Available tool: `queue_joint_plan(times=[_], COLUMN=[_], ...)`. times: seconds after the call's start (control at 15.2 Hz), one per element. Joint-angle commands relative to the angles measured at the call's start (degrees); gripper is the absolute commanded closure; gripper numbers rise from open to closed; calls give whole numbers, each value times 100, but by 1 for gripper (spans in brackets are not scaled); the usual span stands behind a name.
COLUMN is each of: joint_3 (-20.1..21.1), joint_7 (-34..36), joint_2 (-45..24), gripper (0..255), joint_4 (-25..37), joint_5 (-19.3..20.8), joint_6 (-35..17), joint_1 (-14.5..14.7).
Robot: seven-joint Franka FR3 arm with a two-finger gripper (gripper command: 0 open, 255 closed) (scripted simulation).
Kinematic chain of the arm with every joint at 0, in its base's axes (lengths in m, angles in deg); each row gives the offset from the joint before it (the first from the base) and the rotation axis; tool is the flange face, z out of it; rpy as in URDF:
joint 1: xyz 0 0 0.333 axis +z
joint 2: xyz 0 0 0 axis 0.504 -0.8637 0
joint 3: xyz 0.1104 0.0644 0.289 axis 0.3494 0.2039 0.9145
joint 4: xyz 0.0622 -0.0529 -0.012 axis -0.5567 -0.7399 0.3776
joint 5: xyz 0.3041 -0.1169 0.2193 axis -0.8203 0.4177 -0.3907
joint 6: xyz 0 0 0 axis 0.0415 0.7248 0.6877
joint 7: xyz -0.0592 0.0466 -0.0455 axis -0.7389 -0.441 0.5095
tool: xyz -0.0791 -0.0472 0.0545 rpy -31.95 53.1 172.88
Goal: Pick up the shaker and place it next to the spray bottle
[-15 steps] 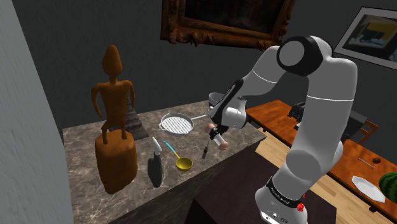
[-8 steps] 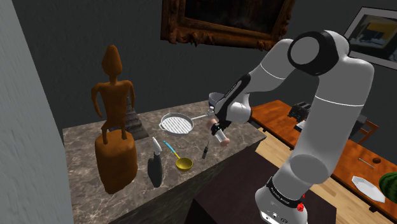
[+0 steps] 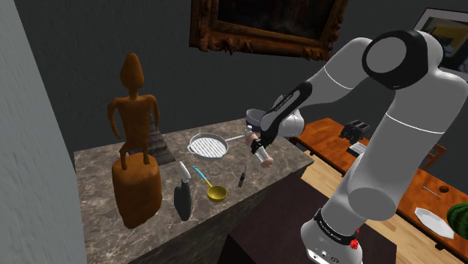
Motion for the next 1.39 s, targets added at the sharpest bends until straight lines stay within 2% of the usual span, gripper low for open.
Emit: queue_joint_plan(times=[0.0, 0.26, 0.53, 0.86, 1.32], joint_3=[-171, -341, -340, -261, -135], joint_7=[263, 797, 1162, 1438, 1644], joint_2=[184, 599, 989, 1433, 1974], gripper=[255, 255, 255, 255, 255], joint_4=[-11, -25, 0, 71, 232], joint_5=[374, 1098, 1599, 1977, 2248], joint_6=[155, 503, 879, 1365, 2045], joint_1=[80, 108, 19, -104, -224])
